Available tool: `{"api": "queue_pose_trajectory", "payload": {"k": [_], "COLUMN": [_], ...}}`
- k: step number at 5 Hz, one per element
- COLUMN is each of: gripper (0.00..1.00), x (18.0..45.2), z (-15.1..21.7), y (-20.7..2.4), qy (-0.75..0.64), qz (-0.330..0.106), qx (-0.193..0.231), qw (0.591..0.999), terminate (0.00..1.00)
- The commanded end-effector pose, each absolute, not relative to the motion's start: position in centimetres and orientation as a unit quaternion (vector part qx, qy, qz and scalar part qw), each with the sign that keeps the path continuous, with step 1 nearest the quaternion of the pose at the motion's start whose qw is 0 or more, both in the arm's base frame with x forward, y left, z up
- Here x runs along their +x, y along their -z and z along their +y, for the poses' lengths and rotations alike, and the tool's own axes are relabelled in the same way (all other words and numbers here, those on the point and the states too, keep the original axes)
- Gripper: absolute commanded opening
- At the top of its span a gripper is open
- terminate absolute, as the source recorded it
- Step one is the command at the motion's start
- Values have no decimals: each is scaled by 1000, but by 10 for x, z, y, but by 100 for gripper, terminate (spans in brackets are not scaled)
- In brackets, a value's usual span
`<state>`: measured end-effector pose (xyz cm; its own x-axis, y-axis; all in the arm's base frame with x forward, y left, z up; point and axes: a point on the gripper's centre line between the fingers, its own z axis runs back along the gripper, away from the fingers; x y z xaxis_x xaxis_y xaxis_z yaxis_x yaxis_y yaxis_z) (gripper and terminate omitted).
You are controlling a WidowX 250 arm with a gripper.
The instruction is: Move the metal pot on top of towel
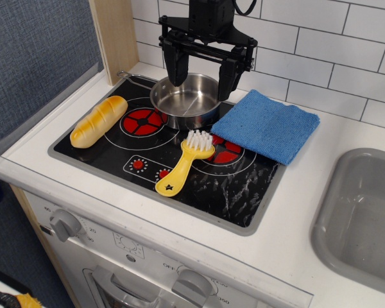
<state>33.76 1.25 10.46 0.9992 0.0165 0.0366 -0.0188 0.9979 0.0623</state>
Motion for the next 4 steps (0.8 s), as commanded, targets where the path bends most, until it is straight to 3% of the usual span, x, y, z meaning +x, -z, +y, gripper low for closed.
{"api": "queue_pose_trajectory", "payload": {"k": [1, 4], "gripper": [100, 100], "x": [338, 390], "z": [13, 39], "y": [-105, -62], "qy": [-9, 20], "qz": [-18, -40], "qx": [31, 36], "qw": [999, 998], "terminate": [0, 0]}}
